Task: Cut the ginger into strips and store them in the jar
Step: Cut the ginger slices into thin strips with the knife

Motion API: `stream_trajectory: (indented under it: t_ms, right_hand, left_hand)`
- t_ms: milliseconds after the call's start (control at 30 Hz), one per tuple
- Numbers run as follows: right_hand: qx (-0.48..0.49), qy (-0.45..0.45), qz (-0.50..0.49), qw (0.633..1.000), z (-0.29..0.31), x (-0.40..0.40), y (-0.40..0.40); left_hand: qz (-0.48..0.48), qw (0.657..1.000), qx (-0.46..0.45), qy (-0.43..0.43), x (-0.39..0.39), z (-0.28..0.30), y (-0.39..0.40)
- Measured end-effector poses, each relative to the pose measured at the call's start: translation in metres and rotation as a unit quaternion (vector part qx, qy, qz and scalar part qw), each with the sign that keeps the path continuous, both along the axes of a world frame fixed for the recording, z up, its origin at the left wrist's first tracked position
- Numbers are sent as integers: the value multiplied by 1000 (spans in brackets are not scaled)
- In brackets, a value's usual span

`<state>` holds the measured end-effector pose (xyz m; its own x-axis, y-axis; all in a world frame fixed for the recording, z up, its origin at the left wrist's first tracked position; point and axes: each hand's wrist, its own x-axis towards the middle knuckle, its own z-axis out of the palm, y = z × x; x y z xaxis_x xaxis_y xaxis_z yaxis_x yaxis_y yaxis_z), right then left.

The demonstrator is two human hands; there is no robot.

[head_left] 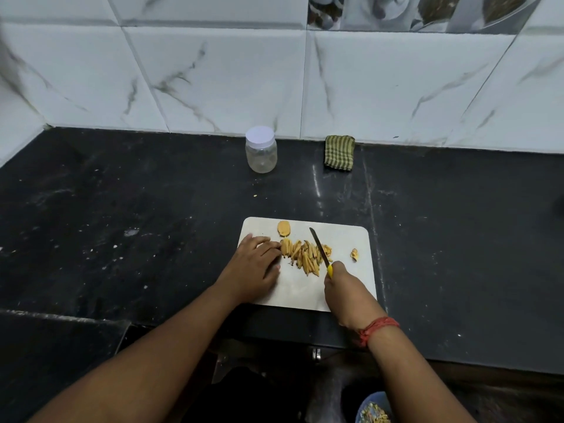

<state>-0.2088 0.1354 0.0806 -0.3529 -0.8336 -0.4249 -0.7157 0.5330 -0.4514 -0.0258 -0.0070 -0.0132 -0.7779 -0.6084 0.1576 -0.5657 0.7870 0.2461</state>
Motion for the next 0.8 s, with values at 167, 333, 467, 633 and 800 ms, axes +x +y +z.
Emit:
stream_trajectory:
  t_ms: [167,333,467,633,800]
  right_hand:
    - [-32,-8,-6,999,-5,-6,-8]
    - [-26,-36,-24,999,-3,-9,-25]
    - [-11,-44,-41,998,-1,-9,-41]
    - [2,-56,-73,996,-2,-7,-56]
    - [3,-73,-87,994,-4,2,-63]
  left_hand:
    - [71,995,10,76,-23,8,-21]
    - [60,997,38,17,-47,14,-51]
    - [31,998,44,-17,-50,9,-63]
    - [33,998,44,1,-46,5,-67]
    - [45,998,36,35,-28,-1,-61]
